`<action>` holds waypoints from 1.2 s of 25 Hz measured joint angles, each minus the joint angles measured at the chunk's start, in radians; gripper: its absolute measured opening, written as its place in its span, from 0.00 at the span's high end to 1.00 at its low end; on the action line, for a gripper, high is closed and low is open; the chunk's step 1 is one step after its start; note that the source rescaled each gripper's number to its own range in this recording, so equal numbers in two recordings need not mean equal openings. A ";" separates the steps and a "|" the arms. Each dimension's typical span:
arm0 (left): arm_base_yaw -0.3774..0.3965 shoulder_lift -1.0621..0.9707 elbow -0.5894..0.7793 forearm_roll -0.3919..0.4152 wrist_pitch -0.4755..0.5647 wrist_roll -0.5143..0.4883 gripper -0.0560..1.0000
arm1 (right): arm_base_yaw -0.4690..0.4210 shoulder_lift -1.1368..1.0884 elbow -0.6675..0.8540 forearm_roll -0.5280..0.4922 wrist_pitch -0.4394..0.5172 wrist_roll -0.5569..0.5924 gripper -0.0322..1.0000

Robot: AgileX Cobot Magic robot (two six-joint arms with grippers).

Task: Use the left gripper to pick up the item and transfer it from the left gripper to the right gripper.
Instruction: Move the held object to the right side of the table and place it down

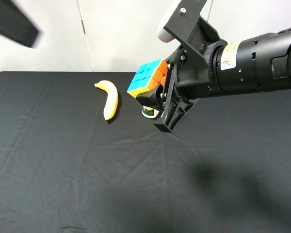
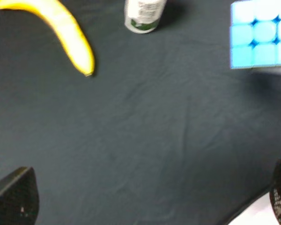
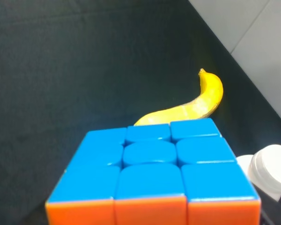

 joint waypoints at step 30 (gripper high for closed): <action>0.000 -0.963 0.705 0.246 0.048 -0.181 0.03 | 0.000 0.000 0.000 0.007 0.003 0.045 0.93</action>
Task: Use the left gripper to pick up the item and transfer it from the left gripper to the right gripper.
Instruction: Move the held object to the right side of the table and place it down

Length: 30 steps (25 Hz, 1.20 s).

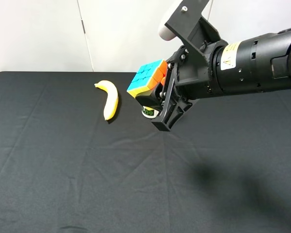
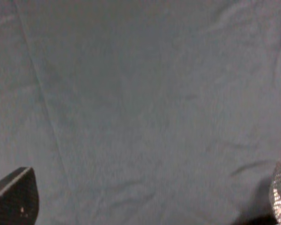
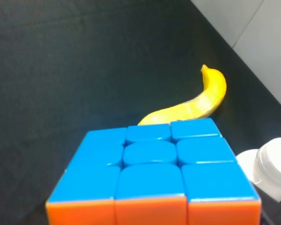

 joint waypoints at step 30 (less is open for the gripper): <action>0.333 -0.018 0.039 0.003 -0.083 0.000 0.03 | 0.000 0.000 0.000 0.000 0.105 0.153 0.93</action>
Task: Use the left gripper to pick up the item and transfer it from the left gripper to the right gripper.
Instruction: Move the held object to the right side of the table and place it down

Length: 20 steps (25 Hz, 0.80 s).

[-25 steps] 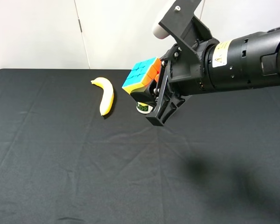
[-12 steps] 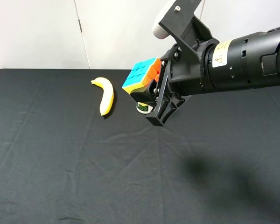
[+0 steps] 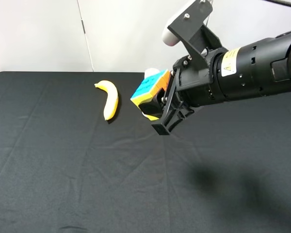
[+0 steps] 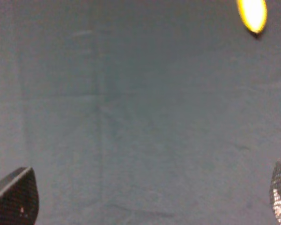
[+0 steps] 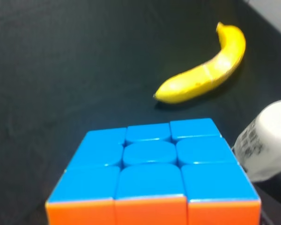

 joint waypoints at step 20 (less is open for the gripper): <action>0.225 -0.071 0.000 0.007 0.000 -0.001 0.03 | -0.482 0.029 -0.003 -0.008 0.328 0.088 0.94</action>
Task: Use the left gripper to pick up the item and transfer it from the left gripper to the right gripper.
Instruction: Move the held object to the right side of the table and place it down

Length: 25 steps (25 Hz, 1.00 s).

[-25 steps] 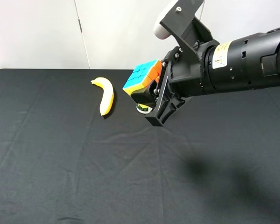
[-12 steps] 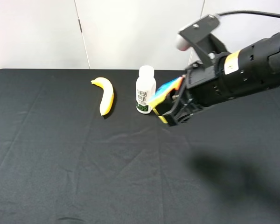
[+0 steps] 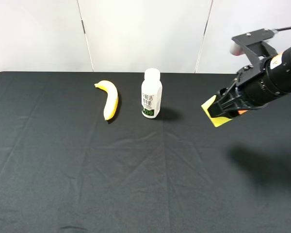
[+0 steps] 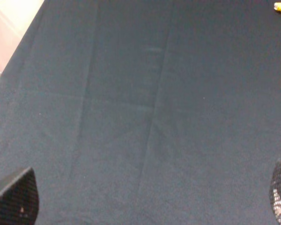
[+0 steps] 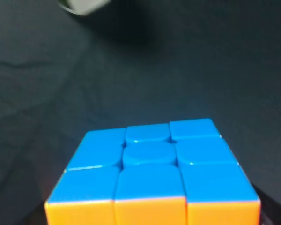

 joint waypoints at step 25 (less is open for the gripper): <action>0.000 0.000 -0.001 0.000 0.000 -0.001 0.03 | -0.064 0.460 -0.151 -0.037 0.090 -0.001 0.94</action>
